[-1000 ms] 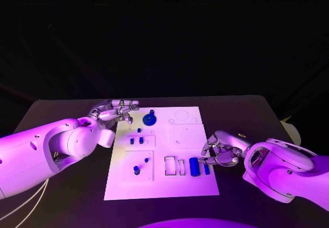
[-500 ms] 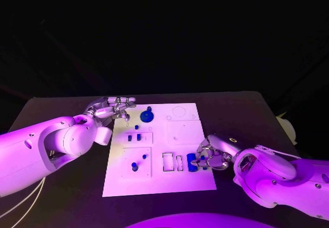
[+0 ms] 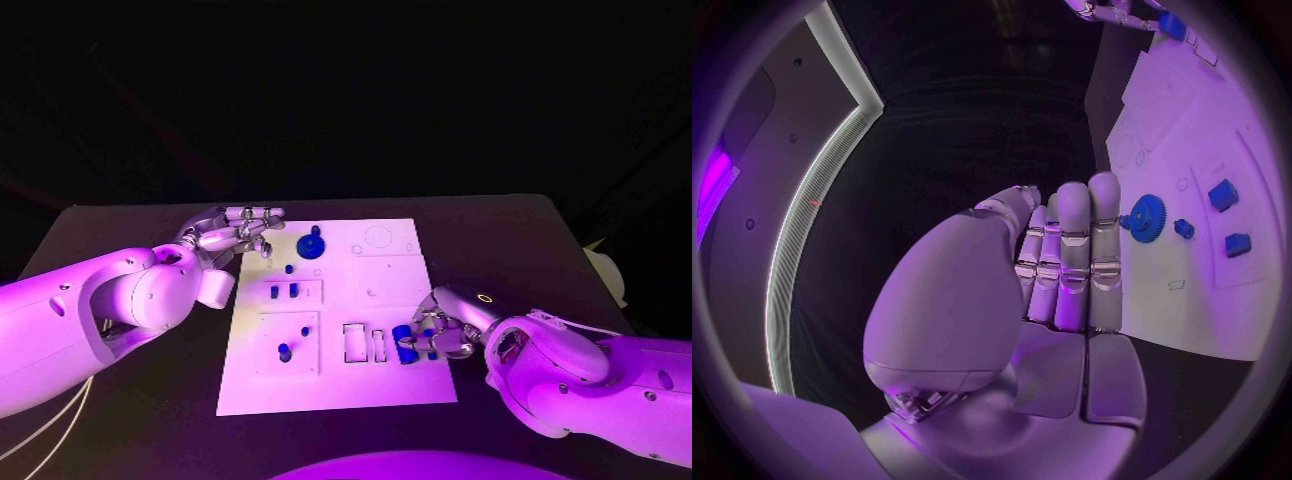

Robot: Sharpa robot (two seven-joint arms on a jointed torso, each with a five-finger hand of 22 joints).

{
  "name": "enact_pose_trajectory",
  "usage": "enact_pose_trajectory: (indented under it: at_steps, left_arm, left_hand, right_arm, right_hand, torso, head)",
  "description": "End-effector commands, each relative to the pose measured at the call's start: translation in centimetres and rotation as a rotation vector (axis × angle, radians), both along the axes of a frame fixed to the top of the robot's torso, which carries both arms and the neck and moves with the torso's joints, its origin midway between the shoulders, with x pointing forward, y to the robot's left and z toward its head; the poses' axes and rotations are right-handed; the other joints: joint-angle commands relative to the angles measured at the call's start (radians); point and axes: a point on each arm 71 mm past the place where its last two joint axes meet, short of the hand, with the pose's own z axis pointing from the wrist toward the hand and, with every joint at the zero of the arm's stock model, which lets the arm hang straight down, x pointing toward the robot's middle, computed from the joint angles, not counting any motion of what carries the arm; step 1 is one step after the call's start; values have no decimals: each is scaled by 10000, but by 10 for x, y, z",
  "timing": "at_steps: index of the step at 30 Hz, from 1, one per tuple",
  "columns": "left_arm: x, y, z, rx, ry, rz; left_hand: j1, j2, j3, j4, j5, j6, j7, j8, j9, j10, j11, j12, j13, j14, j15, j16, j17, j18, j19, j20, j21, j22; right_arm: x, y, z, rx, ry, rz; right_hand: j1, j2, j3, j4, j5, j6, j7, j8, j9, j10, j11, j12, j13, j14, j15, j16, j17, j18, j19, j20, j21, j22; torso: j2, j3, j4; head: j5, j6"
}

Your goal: Assemble the parts on the task board

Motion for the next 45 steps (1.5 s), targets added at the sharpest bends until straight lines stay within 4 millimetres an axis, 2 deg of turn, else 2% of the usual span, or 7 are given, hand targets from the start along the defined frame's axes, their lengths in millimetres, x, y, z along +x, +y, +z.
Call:
enact_pose_trajectory:
  at_steps: [1, 9, 13, 24, 29, 33, 45]
  left_arm:
    - [-1, -2, 1, -128, 18, -199]
    - [-2, -2, 1, -127, 54, -238]
    - [-2, -2, 1, -121, 68, -240]
    - [-2, -1, 1, -124, 110, -292]
    - [-2, -1, 1, -127, 112, -299]
    - [-3, 0, 1, -128, 114, -302]
    - [-3, -1, 0, -140, 132, -353]
  left_hand:
    - [-41, 46, -48, 7, -13, 13, 48, 67, -10, -80, -3, 60, 15, -70, 18, 35, -16, 162, -15, 48, -62, -8]
    - [-59, 48, -58, 18, -14, 10, 50, 69, -12, -87, 0, 65, 16, -73, 20, 37, -19, 164, -20, 50, -76, -19]
    - [-59, 48, -58, 18, -14, 10, 50, 69, -12, -87, 0, 65, 16, -73, 20, 37, -19, 164, -20, 50, -76, -19]
    - [-73, 47, -67, 25, -14, 5, 52, 69, -14, -95, 2, 70, 17, -76, 22, 39, -23, 173, -43, 52, -124, -57]
    - [-73, 47, -67, 25, -14, 5, 52, 69, -14, -95, 2, 70, 17, -76, 22, 39, -23, 173, -43, 52, -124, -57]
    - [-73, 47, -67, 25, -14, 5, 52, 69, -14, -95, 2, 70, 17, -76, 22, 39, -23, 173, -43, 52, -124, -57]
    - [-79, 63, -68, 31, -9, 1, 52, 71, -16, -106, 2, 78, 18, -85, 24, 40, -28, 179, -59, 55, -157, -82]
  right_arm:
    - [0, 1, -4, -490, 85, 198]
    - [-5, 7, -15, -874, 512, 515]
    - [-7, 10, -19, -928, 711, 608]
    - [-5, 10, -24, -1182, 875, 725]
    - [-5, 12, -23, -1046, 799, 724]
    - [-6, 13, -18, -549, 413, 537]
    - [-4, 20, 11, 820, -520, 63]
  right_hand:
    - [-189, 6, -145, -4, -124, -60, -18, 78, 47, -68, 6, -34, 31, 623, -39, -51, 627, -68, 350, -60, -79, 2121]
    - [-372, 7, -392, -6, -498, -151, -4, 115, 158, -113, 20, -89, 59, 616, -29, -73, 598, -47, 307, -55, -186, 2092]
    - [-452, -95, -531, 1, -698, -221, 15, 124, 212, -170, 39, -157, 36, 625, -14, -50, 644, -41, 292, -44, -219, 2083]
    - [-145, -72, -518, -38, -676, -202, -10, 231, 334, -114, 20, -55, 197, 655, -23, 29, 780, -71, 348, -44, -69, 2124]
    - [354, 50, -428, -70, -367, -135, -58, 363, 455, -1, -23, 108, 407, 677, -56, 91, 883, -102, 408, -65, 92, 2168]
    - [640, 289, -356, -60, 142, 2, -138, 516, 575, 224, -97, 394, 727, 713, -113, 190, 1044, -155, 512, -113, 363, 2240]
    - [537, 633, -478, -21, 1073, 183, -290, 744, 786, 594, -237, 854, 1269, 765, -226, 351, 1310, -244, 676, -221, 810, 2356]
  torso:
    - [1, -1, 16]
    - [9, -2, 34]
    - [9, -9, 41]
    - [13, -17, 64]
    - [13, -17, 68]
    - [13, -13, 73]
    - [12, -26, 100]
  head:
    - [7, -21]
    - [23, -43]
    - [11, -55]
    - [25, -59]
    - [22, -60]
    - [32, -50]
    - [37, 34]
